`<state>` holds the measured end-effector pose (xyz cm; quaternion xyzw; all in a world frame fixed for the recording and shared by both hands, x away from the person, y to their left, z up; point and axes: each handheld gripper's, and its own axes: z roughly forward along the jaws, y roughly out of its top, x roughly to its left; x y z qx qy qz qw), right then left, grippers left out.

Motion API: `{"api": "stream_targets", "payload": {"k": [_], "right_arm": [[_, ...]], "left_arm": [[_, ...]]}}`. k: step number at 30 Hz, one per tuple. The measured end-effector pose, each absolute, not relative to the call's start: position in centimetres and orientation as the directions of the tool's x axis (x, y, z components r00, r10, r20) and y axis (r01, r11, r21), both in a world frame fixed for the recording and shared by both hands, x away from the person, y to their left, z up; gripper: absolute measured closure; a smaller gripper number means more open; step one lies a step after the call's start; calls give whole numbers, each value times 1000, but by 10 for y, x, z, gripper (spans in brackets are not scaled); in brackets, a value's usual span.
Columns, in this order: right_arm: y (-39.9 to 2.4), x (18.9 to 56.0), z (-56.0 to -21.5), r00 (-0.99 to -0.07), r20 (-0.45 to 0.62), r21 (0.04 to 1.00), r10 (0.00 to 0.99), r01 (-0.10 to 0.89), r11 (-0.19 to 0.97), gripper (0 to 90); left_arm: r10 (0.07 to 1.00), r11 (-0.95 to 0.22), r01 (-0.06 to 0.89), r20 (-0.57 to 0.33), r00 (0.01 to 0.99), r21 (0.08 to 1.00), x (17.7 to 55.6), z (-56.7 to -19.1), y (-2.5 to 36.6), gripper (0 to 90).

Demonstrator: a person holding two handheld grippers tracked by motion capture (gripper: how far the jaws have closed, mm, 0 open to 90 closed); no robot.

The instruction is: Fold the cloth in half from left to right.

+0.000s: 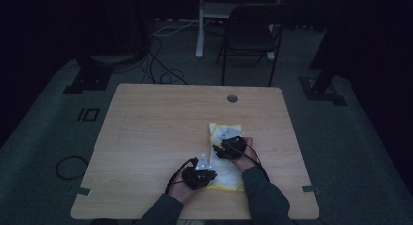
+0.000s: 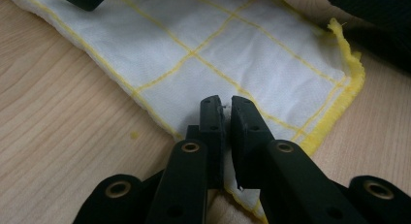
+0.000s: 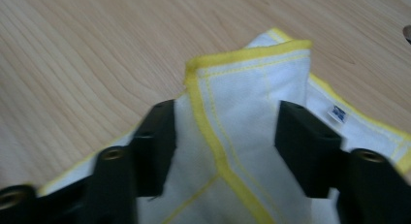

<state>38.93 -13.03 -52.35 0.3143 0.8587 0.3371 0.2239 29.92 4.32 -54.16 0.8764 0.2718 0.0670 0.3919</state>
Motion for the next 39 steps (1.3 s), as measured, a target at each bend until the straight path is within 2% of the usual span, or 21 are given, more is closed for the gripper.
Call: {"api": "stream_targets", "payload": {"k": [2,4,6,12,22,27,39], "right_arm": [[-132,394,-523,-695,-178,711,697,398,579,736],[-138,398,-521,-680,-163,722,715,412,556,825],[-145,402,-518,-653,-161,733,740,423,532,858],[-173,417,-506,-603,-106,769,790,454,449,813],[-211,428,-491,-496,-74,799,865,489,349,655],[-216,420,-492,-505,-50,805,862,491,334,626],[-215,402,-511,-524,-13,799,852,506,324,608]], "left_arm": [[531,-540,426,-98,841,726,298,-542,44,849],[533,-537,428,-101,840,727,297,-542,45,851],[536,-534,430,-102,838,728,296,-542,46,851],[544,-527,434,-102,833,731,293,-543,47,852],[556,-514,442,-106,824,735,291,-542,48,824],[564,-503,434,-97,820,748,297,-537,49,769],[627,-499,443,-42,778,745,347,-531,36,749]]}}
